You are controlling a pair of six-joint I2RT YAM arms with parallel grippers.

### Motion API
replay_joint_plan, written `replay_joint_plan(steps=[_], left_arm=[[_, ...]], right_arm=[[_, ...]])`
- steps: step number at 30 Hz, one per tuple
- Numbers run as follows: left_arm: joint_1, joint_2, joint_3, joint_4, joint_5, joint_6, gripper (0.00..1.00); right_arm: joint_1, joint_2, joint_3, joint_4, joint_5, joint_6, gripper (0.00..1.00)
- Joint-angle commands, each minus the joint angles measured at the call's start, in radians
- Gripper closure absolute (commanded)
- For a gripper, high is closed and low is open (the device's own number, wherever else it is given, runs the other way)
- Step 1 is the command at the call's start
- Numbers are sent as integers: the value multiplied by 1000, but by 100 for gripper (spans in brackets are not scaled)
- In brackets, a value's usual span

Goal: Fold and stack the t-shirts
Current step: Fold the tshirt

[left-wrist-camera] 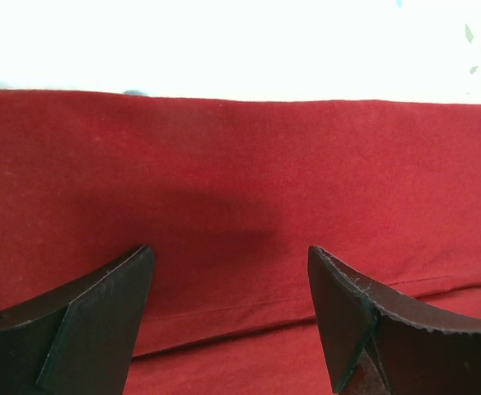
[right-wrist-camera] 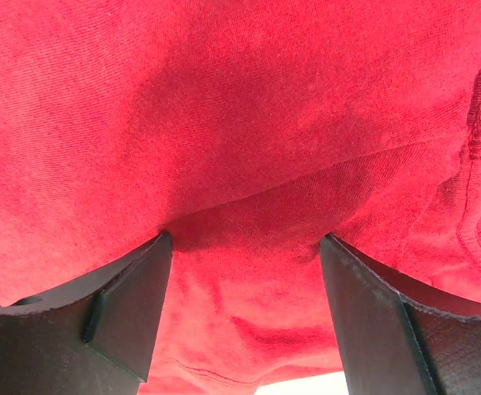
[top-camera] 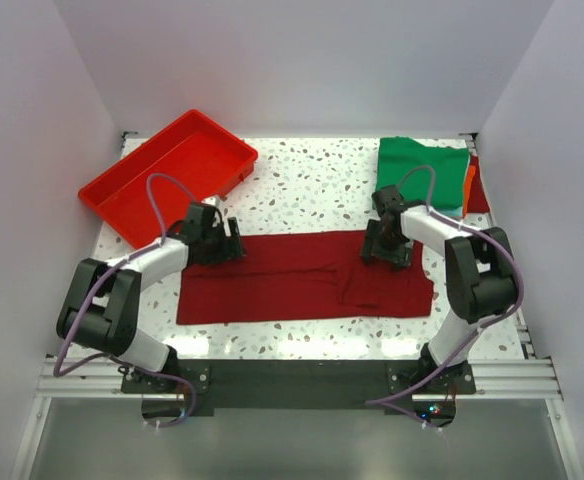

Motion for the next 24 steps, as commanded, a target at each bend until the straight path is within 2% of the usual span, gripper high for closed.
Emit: replay_joint_plan(steps=[1,13,24], left_arm=[[5,11,-102,-262,-106,-65,18],[5,-143,-157,-351,-138,-198,18],[5,-186,-155,-397,-130,-244,17]], right_arm=[[48,125,26,168,-71,-11,25],[155,327,239,133,-113,-34,25],[173,519,569,30,-165,-83,25]])
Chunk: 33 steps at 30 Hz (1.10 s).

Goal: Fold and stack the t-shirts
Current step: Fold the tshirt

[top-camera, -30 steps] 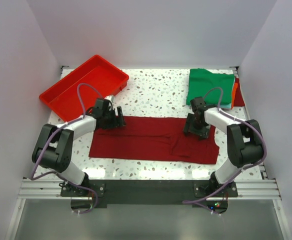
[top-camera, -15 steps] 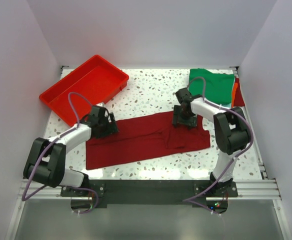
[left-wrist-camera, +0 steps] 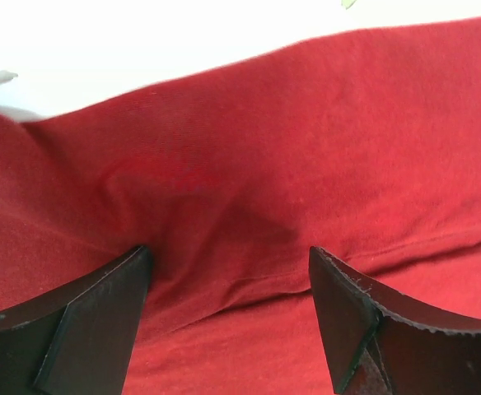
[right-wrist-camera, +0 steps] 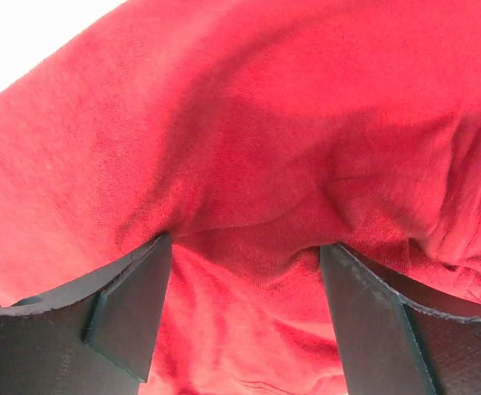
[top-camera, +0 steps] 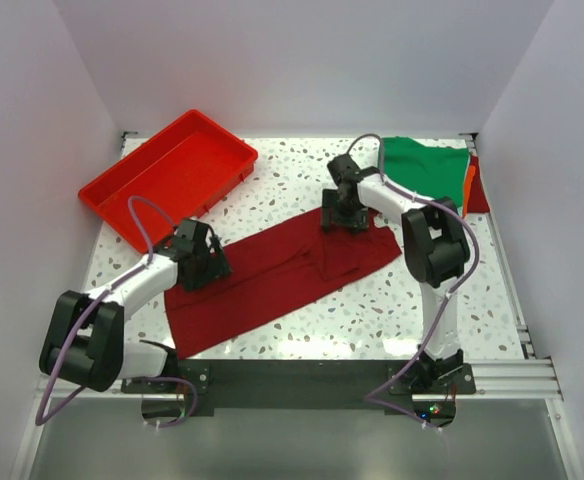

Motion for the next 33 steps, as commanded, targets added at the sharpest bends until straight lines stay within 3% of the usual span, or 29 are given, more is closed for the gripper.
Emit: replay_joint_plan(steps=[1,12,20,24,33], left_arm=[[4,17,-46,-148,-2,-39,17],[3,54,-13,-154,28,-37,17],[3,41,25,-199,29,-39,17],[3,-5,60,-232,9,-51,17],[1,-156,97,-254,-15,-49,16]], right_arm=[[17,150,55,64,-129,-7,25],[42,400,462,-68,-195,-22,25],[37,543,793,-151,-155,-10,22],[30,494,791,-98,-153,-2,21],[31,205,691,-2,-204,-60,13]])
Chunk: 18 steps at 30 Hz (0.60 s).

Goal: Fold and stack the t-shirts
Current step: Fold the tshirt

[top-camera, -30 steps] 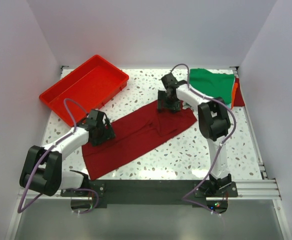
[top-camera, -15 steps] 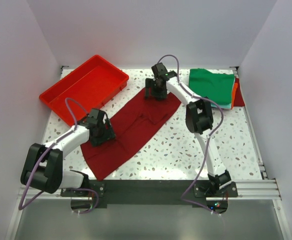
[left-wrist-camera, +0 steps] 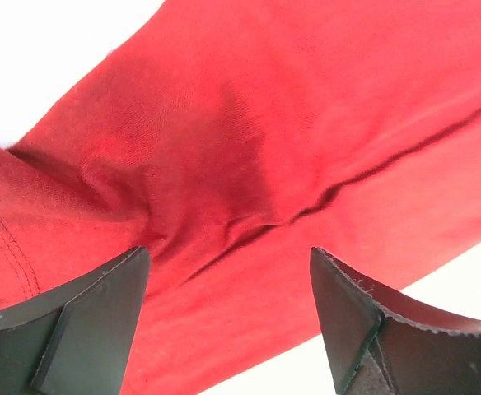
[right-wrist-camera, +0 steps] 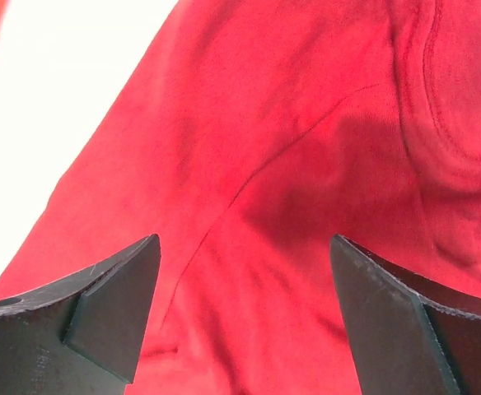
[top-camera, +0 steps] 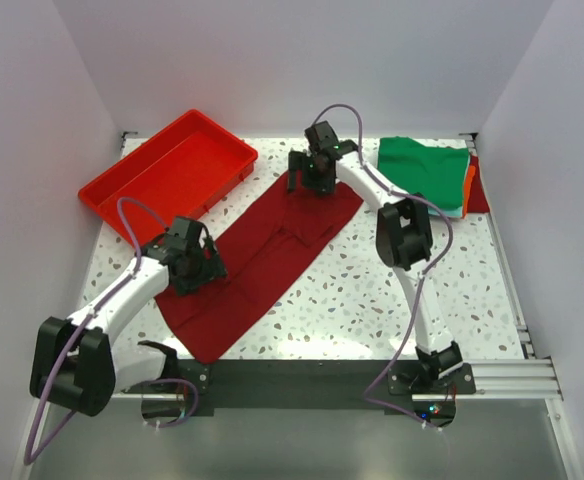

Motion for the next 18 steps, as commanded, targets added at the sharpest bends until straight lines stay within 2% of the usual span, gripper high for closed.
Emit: replay_joint_plan(steps=[1,3,4,7,12,18], left_arm=[[1,-58,27,-6,-2,-3,16],[1,-59,-2,18,11,-2,14],[0,-59,-11,27,21,0,14],[-2,-56,-54,69,27,-2,13],[-4,-43,-131,156,86,0,13],[-4,-13,-197,219,113,8,12]], right_arm=[[6,-206,-76,41,-49,-37,13],[15,-317,-185,96,-54,-32,12],[27,-351,-292,111,-52,-29,12],[52,-407,-433,142,-54,-23,12],[61,-386,-530,200,-87,14,13],[61,-303,-489,173,-55,21,13]])
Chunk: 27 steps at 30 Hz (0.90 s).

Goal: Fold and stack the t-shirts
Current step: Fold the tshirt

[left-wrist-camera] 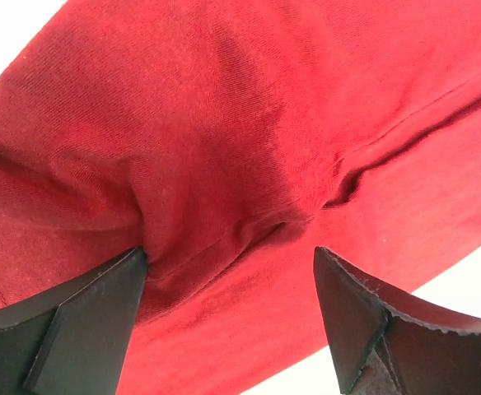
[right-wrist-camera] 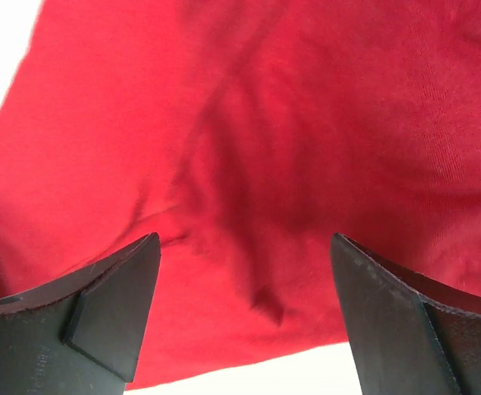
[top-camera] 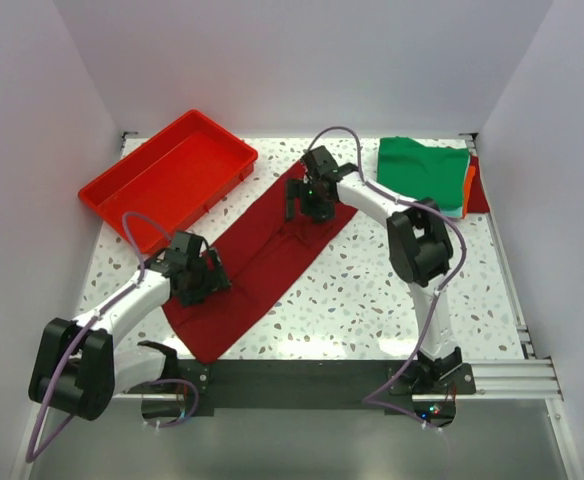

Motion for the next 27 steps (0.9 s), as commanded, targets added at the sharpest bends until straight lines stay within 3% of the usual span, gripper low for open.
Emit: replay_joint_plan(steps=[1,6,12,18,21,27], left_arm=[[-3,31,-55,78,47,5,12],[-5,36,-93,101,102,-16,11],[-31,-13,-99,101,138,-144,11],[-144,-68,-108,127,121,-338,10],[-254,-64,-110,147,104,-453,10],[-386,20,-69,213,114,-546,10]], right_arm=[[-9,45,30,8,21,18,13],[-17,106,63,-21,59,18,13],[-53,174,108,-57,104,22,13],[-104,256,214,-77,131,-4,13],[-125,301,319,-115,133,-22,13],[-161,399,534,-163,130,-48,10]])
